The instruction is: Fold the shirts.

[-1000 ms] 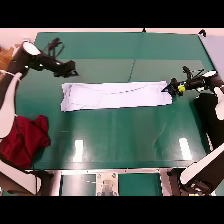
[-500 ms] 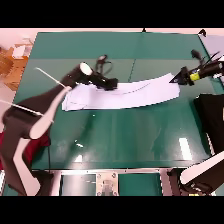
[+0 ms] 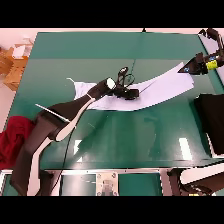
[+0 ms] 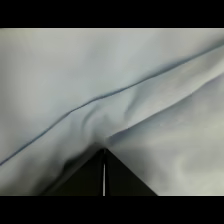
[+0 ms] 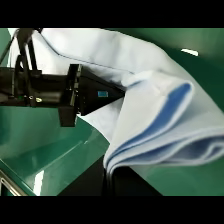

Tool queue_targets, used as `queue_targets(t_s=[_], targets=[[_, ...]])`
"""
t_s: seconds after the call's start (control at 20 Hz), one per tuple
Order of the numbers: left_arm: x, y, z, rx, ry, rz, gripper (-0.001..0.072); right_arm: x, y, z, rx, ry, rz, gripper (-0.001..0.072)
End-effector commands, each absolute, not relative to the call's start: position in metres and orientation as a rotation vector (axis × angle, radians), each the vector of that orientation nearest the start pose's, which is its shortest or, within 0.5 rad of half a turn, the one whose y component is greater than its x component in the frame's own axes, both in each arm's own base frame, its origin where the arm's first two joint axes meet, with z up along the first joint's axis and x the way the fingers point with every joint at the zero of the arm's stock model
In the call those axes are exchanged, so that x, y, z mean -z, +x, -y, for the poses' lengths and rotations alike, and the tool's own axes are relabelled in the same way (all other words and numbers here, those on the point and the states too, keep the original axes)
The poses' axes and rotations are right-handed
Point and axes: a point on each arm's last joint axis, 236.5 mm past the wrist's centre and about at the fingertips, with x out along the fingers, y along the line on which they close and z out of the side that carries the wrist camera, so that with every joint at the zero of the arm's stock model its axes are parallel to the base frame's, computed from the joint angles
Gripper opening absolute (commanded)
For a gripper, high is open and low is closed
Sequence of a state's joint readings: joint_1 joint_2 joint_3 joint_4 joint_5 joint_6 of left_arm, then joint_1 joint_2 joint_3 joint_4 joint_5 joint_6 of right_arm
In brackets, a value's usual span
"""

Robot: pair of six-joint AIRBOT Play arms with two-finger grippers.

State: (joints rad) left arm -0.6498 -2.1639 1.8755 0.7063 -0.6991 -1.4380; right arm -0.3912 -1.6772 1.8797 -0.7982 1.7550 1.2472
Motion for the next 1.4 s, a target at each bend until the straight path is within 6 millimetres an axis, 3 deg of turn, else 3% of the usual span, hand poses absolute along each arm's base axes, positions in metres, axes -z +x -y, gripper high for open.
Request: queue_targets(t_s=[0.0, 0.1, 0.2, 0.3, 0.4, 0.55, 0.7, 0.8, 1.0, 1.1, 1.15, 1.2, 1.25, 1.3, 1.35], targets=[[0.082, 0.440, 0.496, 0.816, -0.464, -1.146, 0.0028, -0.143, 0.428, -0.001, -0.605, 0.447, -1.189, 0.0014], [0.076, 0.442, 0.492, 0.829, -0.460, -1.152, 0.0029, -0.146, 0.427, -0.002, -0.603, 0.442, -1.182, 0.0014], [0.055, 0.445, 0.479, 0.878, -0.443, -1.184, 0.0028, -0.148, 0.427, -0.003, -0.592, 0.464, -1.189, 0.0014], [0.019, 0.451, 0.447, 0.951, -0.402, -1.214, 0.0028, -0.158, 0.428, -0.013, -0.638, 0.503, -1.162, 0.0014], [-0.018, 0.462, 0.399, 0.977, -0.369, -1.209, 0.0028, -0.176, 0.427, -0.033, -0.699, 0.542, -1.129, 0.0014], [-0.067, 0.479, 0.301, 0.916, -0.343, -1.209, 0.0028, -0.190, 0.423, -0.074, -0.738, 0.520, -1.131, 0.0015], [-0.095, 0.486, 0.208, 0.811, -0.349, -1.219, 0.0028, -0.190, 0.426, -0.139, -0.798, 0.492, -1.137, 0.0015], [-0.105, 0.482, 0.165, 0.770, -0.373, -1.236, 0.0029, -0.183, 0.431, -0.195, -0.833, 0.461, -1.108, 0.0015], [-0.103, 0.481, 0.107, 0.694, -0.432, -1.263, 0.0029, -0.142, 0.435, -0.334, -0.925, 0.454, -1.055, 0.0015], [-0.101, 0.485, 0.087, 0.655, -0.439, -1.253, 0.0029, -0.099, 0.438, -0.407, -0.930, 0.480, -1.031, 0.0015], [-0.100, 0.486, 0.080, 0.642, -0.444, -1.250, 0.0029, -0.068, 0.441, -0.441, -0.908, 0.498, -1.016, 0.0017], [-0.099, 0.487, 0.074, 0.640, -0.433, -1.242, 0.0029, -0.038, 0.441, -0.472, -0.883, 0.534, -1.007, 0.0146], [-0.099, 0.488, 0.070, 0.646, -0.418, -1.233, 0.0029, -0.012, 0.439, -0.492, -0.860, 0.567, -1.010, 0.0424], [-0.098, 0.488, 0.067, 0.643, -0.405, -1.232, 0.0029, 0.004, 0.437, -0.500, -0.850, 0.583, -1.028, 0.0517], [-0.097, 0.488, 0.064, 0.635, -0.403, -1.234, 0.0029, 0.009, 0.440, -0.494, -0.844, 0.580, -1.042, 0.0516]])
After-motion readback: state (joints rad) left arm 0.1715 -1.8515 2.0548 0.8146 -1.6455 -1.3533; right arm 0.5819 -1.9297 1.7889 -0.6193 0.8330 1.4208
